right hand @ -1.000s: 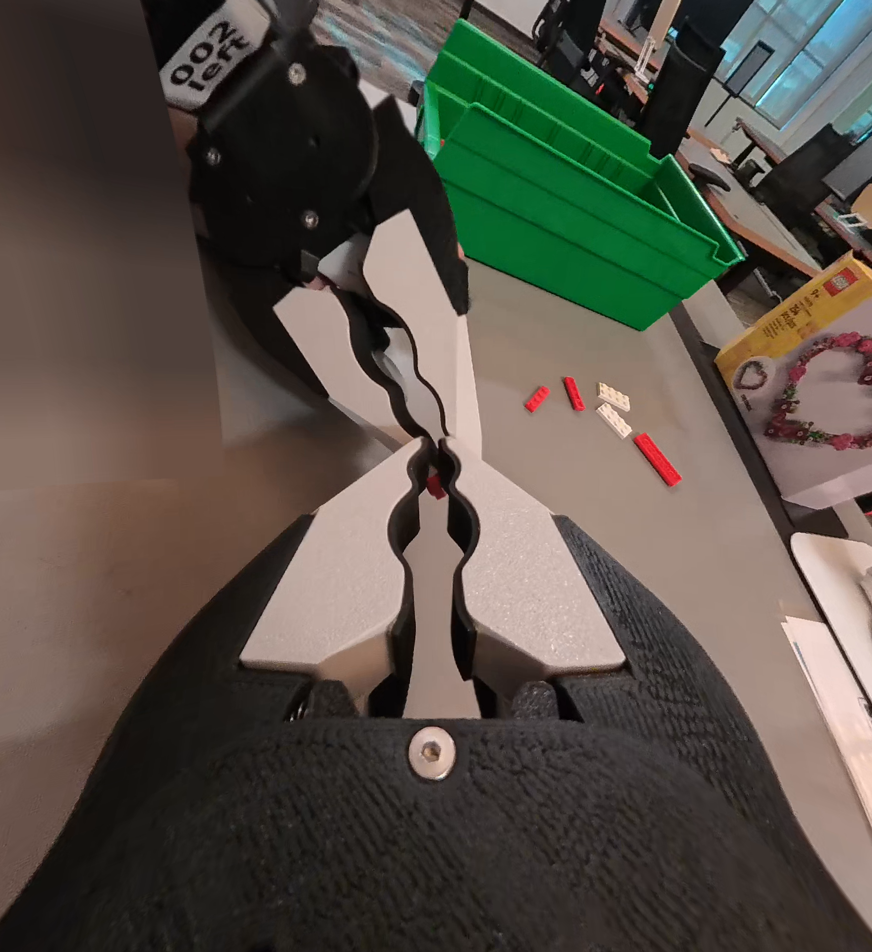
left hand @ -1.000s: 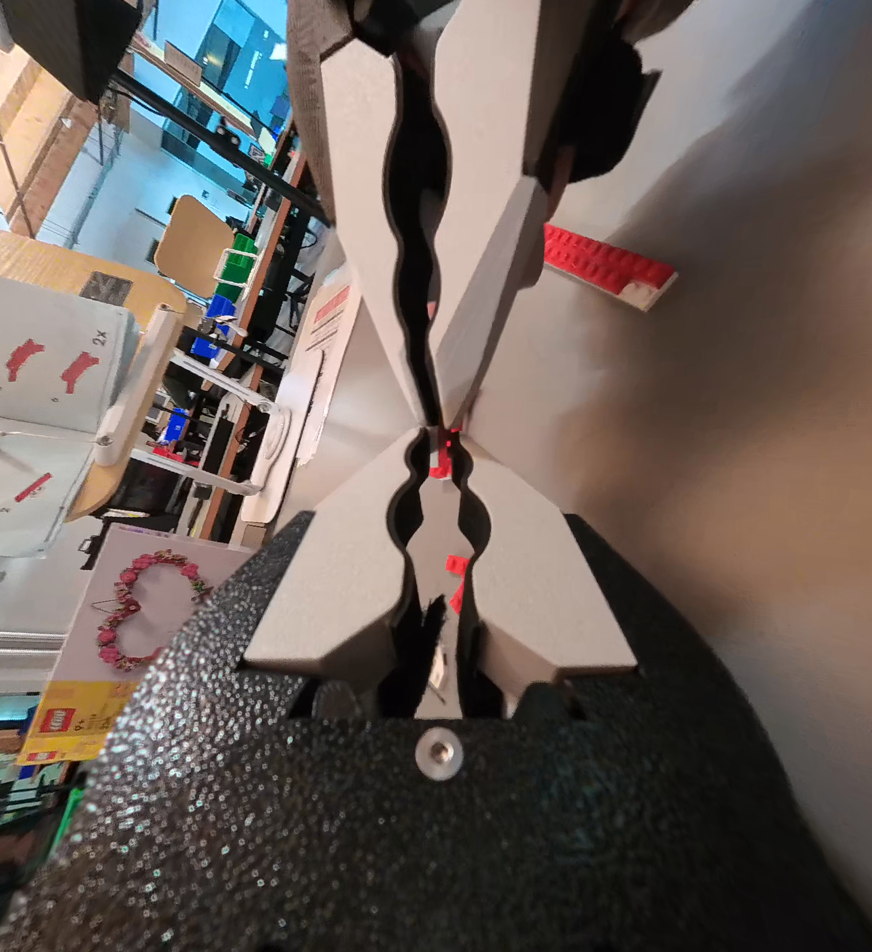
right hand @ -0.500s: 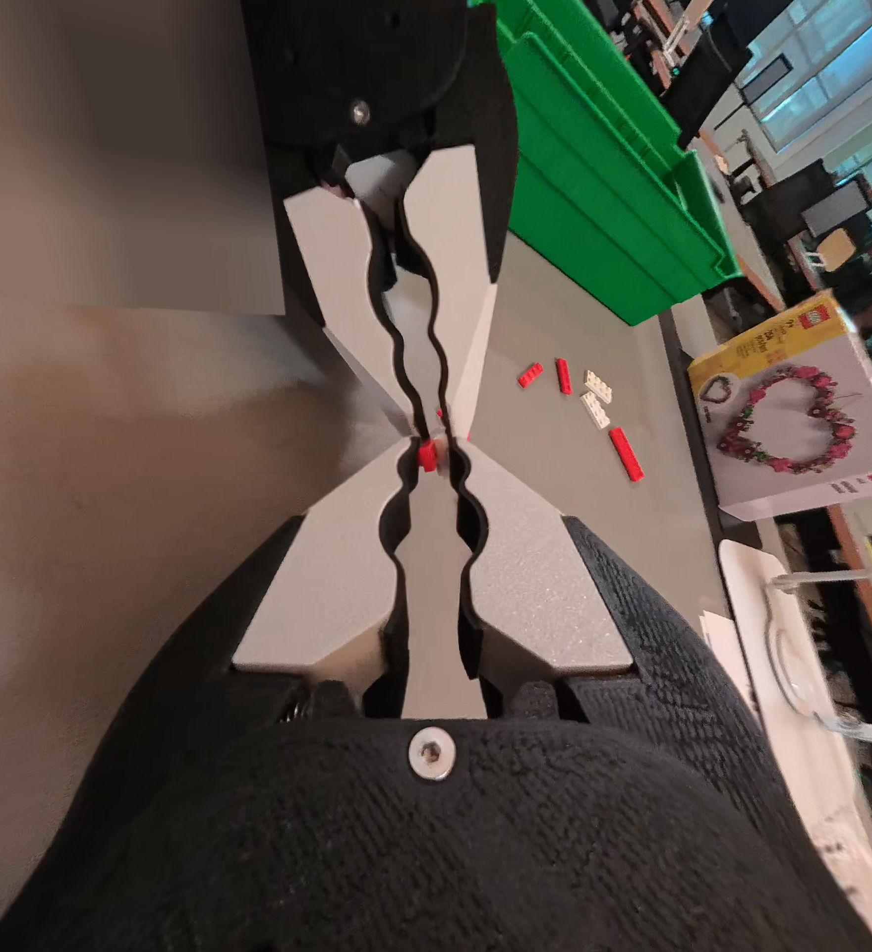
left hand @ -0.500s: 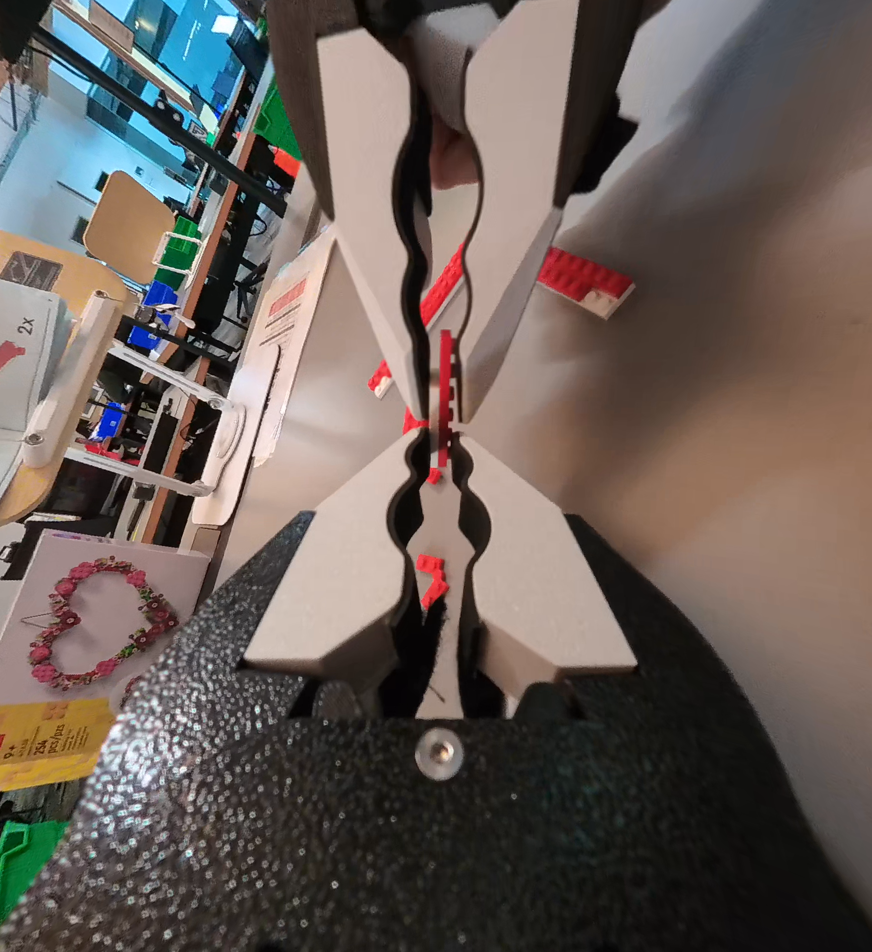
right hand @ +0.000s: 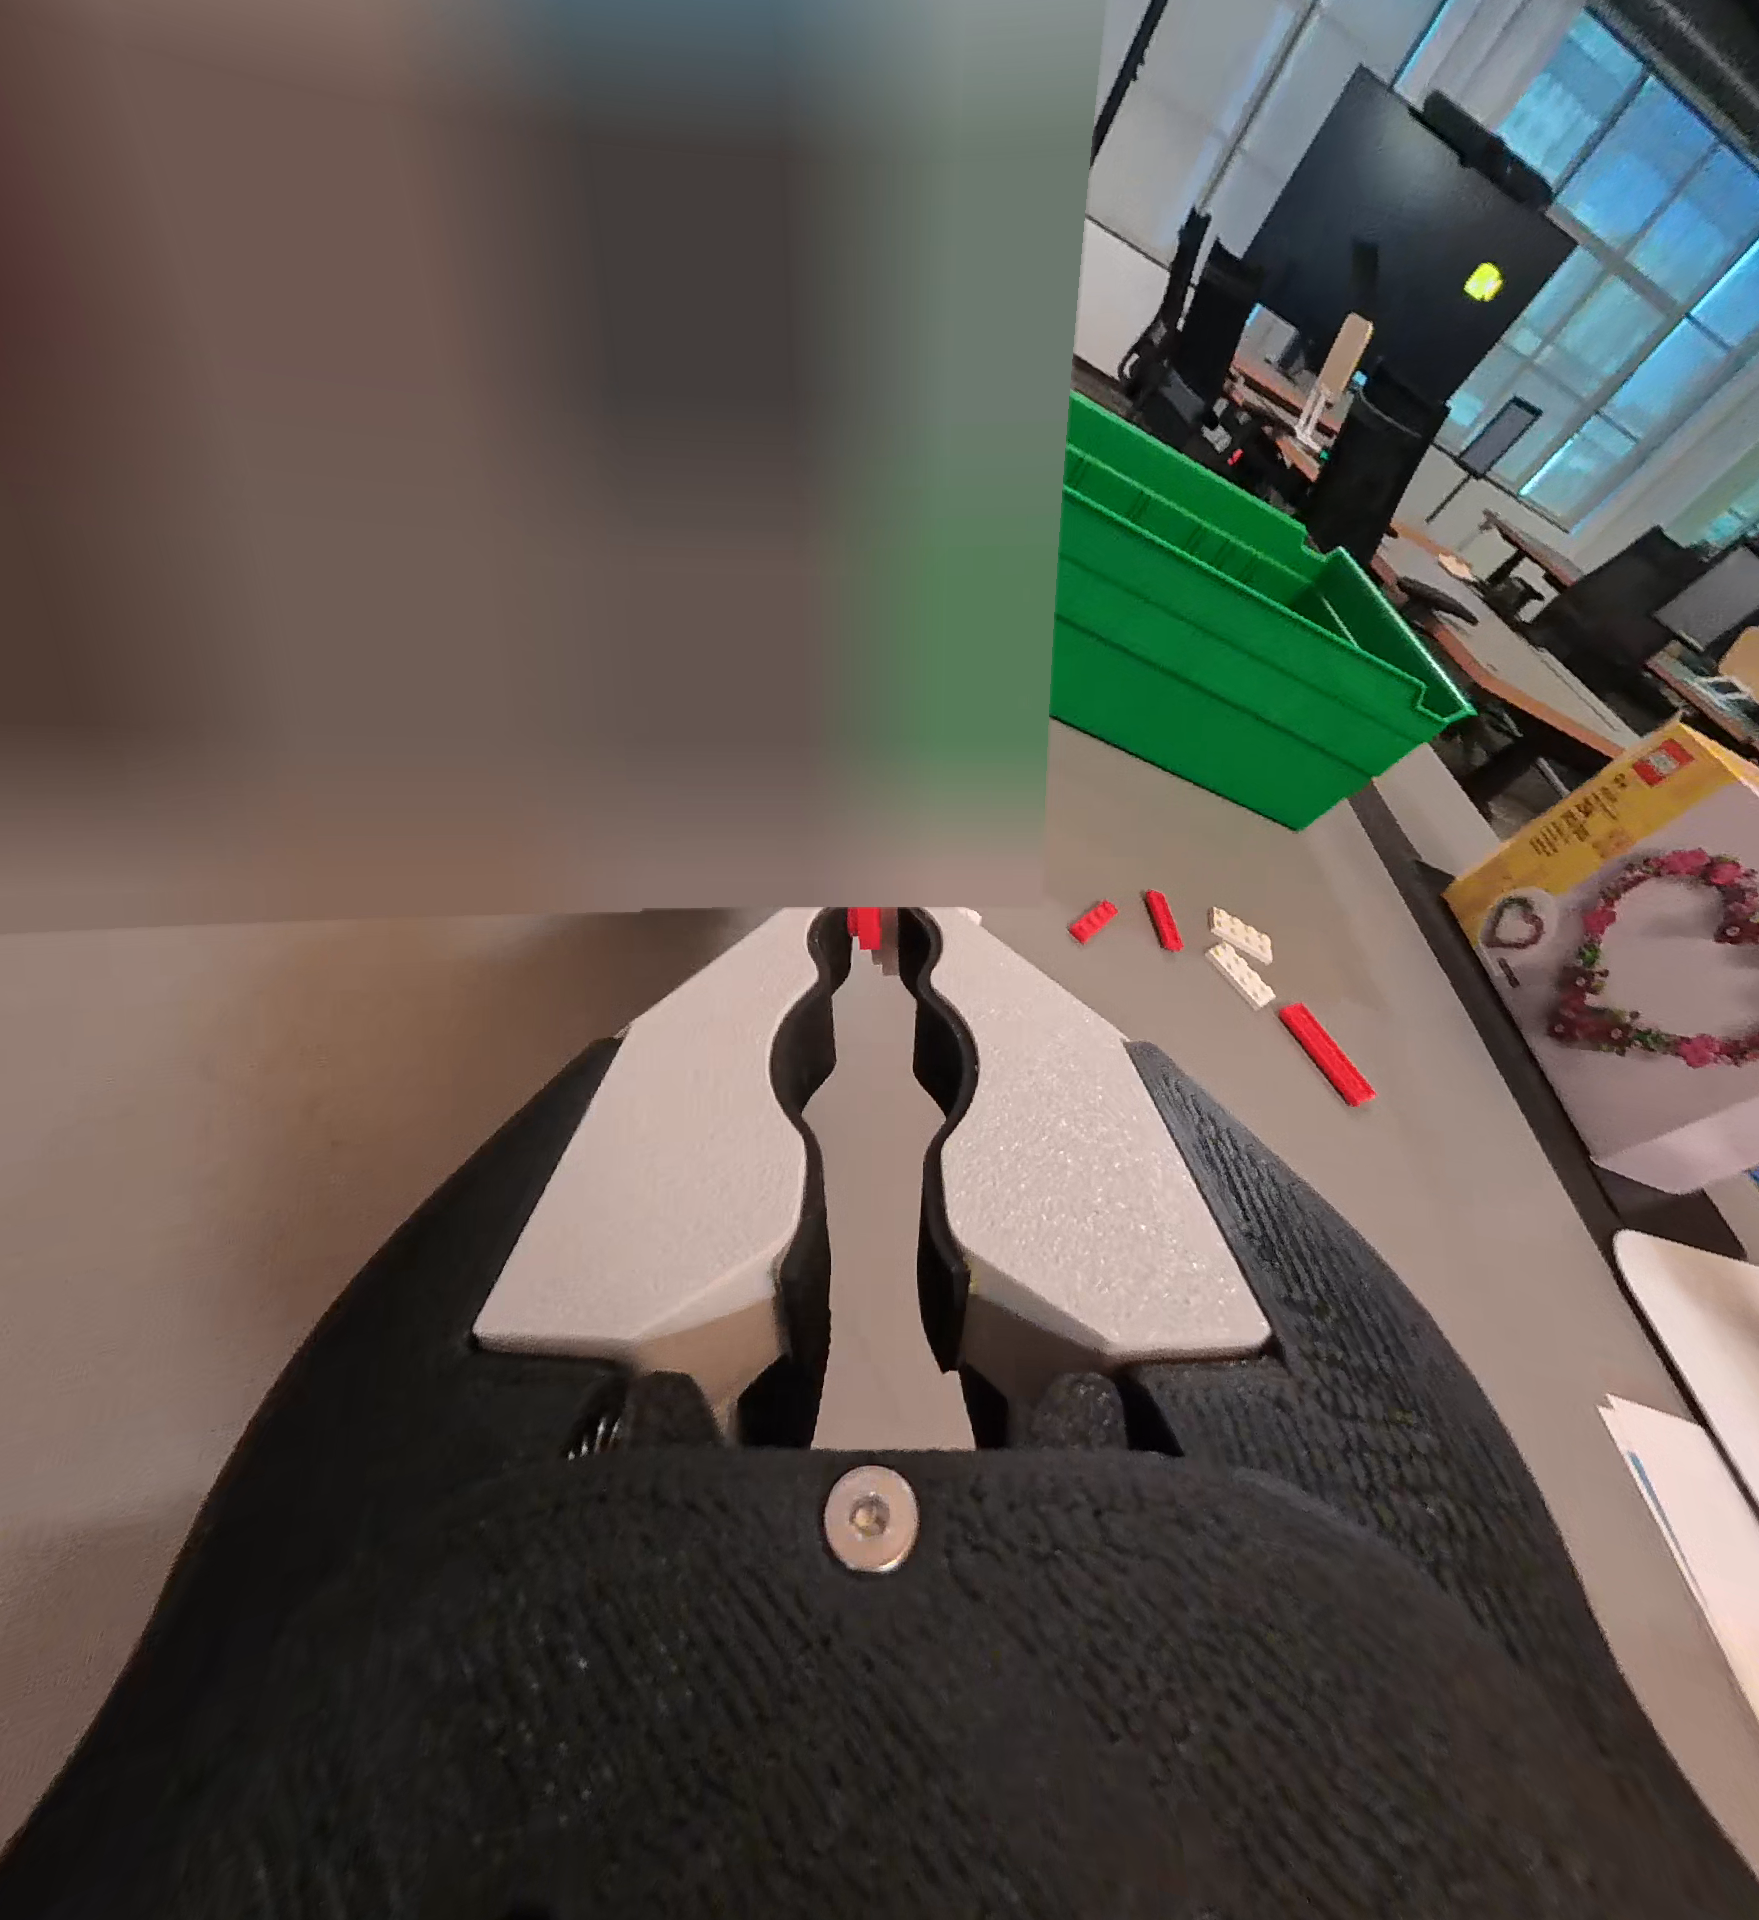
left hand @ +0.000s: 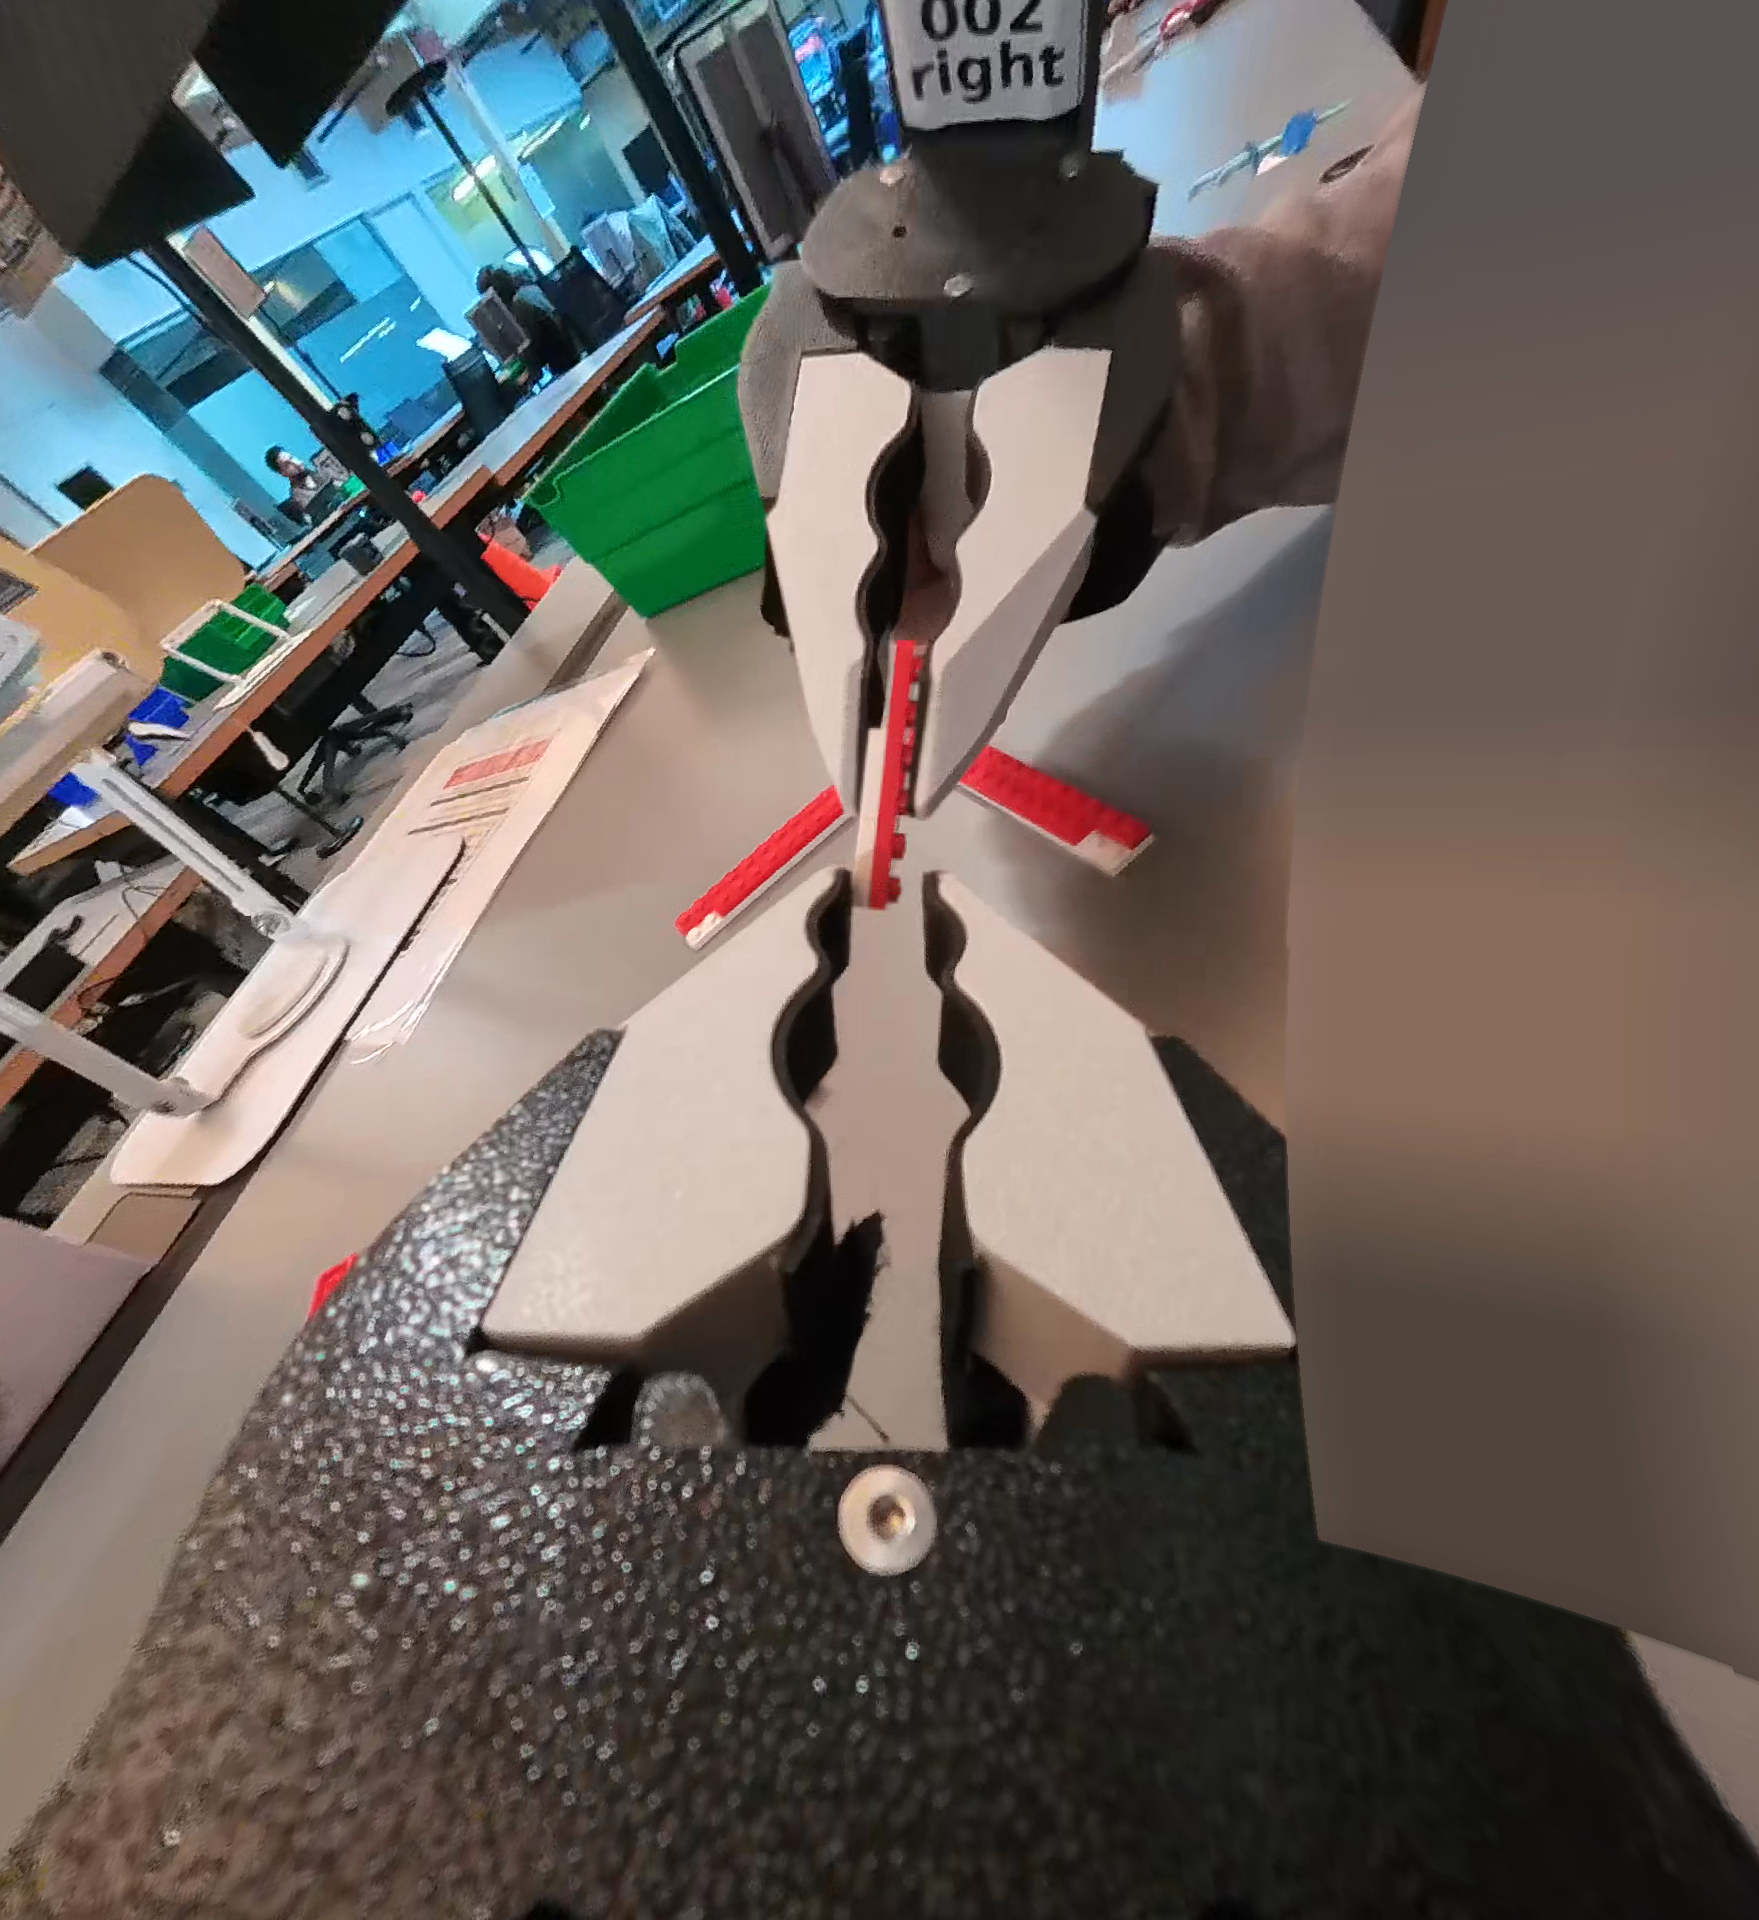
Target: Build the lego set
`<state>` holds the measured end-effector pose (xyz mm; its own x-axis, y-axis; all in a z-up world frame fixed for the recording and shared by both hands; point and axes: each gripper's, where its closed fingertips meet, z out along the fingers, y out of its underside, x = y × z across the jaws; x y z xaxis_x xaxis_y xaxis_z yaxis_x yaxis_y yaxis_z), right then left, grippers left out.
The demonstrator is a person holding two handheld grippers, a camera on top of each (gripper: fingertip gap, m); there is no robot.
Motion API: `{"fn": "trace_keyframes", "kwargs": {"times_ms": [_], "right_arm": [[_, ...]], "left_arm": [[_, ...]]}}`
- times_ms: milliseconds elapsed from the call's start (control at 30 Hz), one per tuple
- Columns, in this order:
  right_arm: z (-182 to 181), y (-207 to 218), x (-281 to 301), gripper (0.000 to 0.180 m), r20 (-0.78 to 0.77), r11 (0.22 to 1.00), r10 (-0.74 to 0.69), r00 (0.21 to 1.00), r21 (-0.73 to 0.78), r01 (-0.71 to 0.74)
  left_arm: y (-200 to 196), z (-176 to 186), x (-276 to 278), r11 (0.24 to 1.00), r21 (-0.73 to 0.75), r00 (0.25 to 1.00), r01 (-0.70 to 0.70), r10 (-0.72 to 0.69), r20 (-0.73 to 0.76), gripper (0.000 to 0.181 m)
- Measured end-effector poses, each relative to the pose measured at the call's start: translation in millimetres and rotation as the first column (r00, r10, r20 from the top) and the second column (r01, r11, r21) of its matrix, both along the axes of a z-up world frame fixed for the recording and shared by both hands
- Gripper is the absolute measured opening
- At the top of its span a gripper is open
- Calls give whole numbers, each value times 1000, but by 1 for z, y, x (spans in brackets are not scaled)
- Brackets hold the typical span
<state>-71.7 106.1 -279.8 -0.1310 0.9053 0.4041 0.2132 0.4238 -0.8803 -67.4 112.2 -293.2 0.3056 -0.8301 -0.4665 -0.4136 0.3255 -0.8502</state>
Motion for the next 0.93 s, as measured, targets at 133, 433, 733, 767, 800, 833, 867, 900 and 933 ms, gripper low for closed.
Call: {"fn": "trace_keyframes", "kwargs": {"times_ms": [133, 433, 733, 767, 800, 833, 867, 900, 933], "right_arm": [[0, -2, -1, 16, -28, 1000, 9, 1000, -3, -9], [16, 76, 37, 30, -293, 933, -316, 902, 77, 352], [32, 104, 61, 23, -462, 805, -455, 761, 152, 573], [34, 104, 63, 23, -474, 799, -457, 752, 153, 582], [36, 104, 64, 23, -485, 795, -459, 744, 149, 588], [37, 104, 66, 23, -495, 797, -458, 738, 139, 588], [38, 105, 67, 23, -502, 799, -461, 732, 125, 588], [39, 106, 69, 23, -507, 800, -466, 725, 109, 590], [41, 108, 71, 23, -515, 800, -471, 716, 91, 593]], "left_arm": [[2, 0, -4, 998, 63, 999, -19, 22, -48, 7], [16, -54, -58, 942, 275, 769, -195, 321, -553, 7], [-16, -73, -66, 935, 121, 703, -332, 331, -630, 10], [-18, -72, -67, 932, 86, 715, -353, 328, -617, 12], [-22, -71, -67, 929, 30, 736, -370, 313, -600, 16], [-26, -69, -66, 921, -34, 767, -387, 302, -566, 20], [-28, -64, -66, 910, -107, 803, -401, 293, -520, 24], [-29, -58, -66, 893, -180, 836, -412, 292, -465, 27], [-24, -49, -70, 872, -227, 858, -433, 321, -400, 28]]}}
